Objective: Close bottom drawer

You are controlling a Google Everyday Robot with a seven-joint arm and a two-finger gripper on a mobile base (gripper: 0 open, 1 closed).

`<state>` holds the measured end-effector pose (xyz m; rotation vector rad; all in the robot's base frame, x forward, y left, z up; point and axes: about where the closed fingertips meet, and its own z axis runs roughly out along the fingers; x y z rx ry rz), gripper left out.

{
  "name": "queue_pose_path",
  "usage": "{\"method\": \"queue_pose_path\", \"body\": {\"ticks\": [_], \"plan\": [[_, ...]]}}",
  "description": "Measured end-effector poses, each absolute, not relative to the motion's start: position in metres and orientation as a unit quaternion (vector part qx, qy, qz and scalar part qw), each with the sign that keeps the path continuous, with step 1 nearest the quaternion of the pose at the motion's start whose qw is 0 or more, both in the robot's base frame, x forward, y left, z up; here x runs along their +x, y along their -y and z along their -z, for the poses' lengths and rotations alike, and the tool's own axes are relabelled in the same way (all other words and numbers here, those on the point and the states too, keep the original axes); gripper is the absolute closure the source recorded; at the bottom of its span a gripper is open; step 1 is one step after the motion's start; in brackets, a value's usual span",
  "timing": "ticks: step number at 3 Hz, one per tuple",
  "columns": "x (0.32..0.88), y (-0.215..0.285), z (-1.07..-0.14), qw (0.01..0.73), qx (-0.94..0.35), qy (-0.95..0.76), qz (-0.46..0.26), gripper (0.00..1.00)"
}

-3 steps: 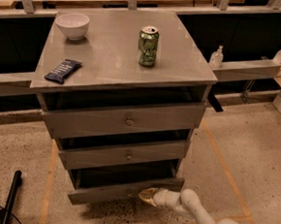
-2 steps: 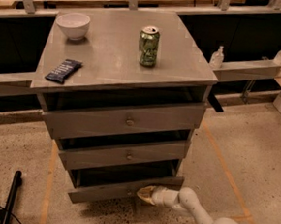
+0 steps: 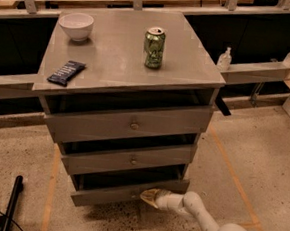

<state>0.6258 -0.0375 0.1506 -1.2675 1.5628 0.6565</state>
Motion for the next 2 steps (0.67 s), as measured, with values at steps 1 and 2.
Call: {"method": "queue_pose_path", "body": {"ticks": [1, 2], "plan": [[0.626, 0.038, -0.151, 0.490, -0.522, -0.644, -0.270, 1.00], [0.634, 0.024, -0.158, 0.499, -0.529, -0.633, -0.265, 1.00]]}}
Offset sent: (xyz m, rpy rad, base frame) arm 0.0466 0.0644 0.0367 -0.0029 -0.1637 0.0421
